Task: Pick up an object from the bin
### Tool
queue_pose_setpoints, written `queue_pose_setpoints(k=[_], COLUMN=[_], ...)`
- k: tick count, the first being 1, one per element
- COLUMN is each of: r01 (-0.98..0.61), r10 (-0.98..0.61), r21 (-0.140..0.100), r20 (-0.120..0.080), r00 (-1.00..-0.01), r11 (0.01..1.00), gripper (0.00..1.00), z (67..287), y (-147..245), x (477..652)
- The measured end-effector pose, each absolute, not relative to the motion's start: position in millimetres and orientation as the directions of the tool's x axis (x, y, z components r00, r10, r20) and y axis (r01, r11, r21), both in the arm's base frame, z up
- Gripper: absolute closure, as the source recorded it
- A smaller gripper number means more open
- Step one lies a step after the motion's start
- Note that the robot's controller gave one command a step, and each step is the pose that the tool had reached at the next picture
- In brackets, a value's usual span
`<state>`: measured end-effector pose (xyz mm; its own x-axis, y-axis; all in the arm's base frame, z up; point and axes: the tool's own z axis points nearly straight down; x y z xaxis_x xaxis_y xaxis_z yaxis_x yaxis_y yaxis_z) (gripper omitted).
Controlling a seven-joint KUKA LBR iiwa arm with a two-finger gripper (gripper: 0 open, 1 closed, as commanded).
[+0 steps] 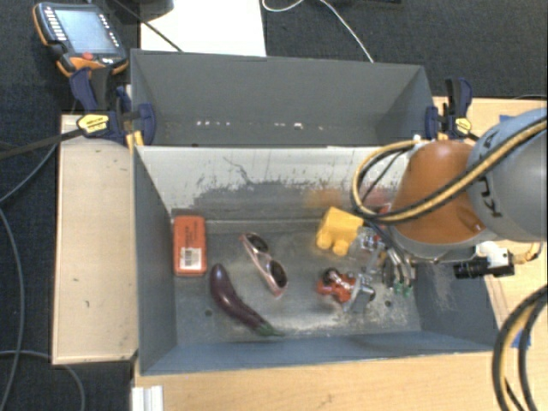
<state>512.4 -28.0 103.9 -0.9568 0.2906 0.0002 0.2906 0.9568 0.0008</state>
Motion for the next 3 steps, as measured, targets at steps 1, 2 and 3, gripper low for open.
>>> queue_pose_setpoints(k=[1, 2, 3], r01=[0.295, 0.414, 0.414], r10=[0.295, 0.414, 0.414], r21=[0.003, 0.002, 0.002], r20=[-0.008, -0.004, -0.004], r00=[-0.956, -0.910, -0.910], r11=[0.956, 0.910, 0.910], gripper=[0.00, 1.00, 1.00], z=[70.2, 70.3, 70.3], y=[-40.0, -31.3, -31.3], x=[510.0, 511.9, 511.9])
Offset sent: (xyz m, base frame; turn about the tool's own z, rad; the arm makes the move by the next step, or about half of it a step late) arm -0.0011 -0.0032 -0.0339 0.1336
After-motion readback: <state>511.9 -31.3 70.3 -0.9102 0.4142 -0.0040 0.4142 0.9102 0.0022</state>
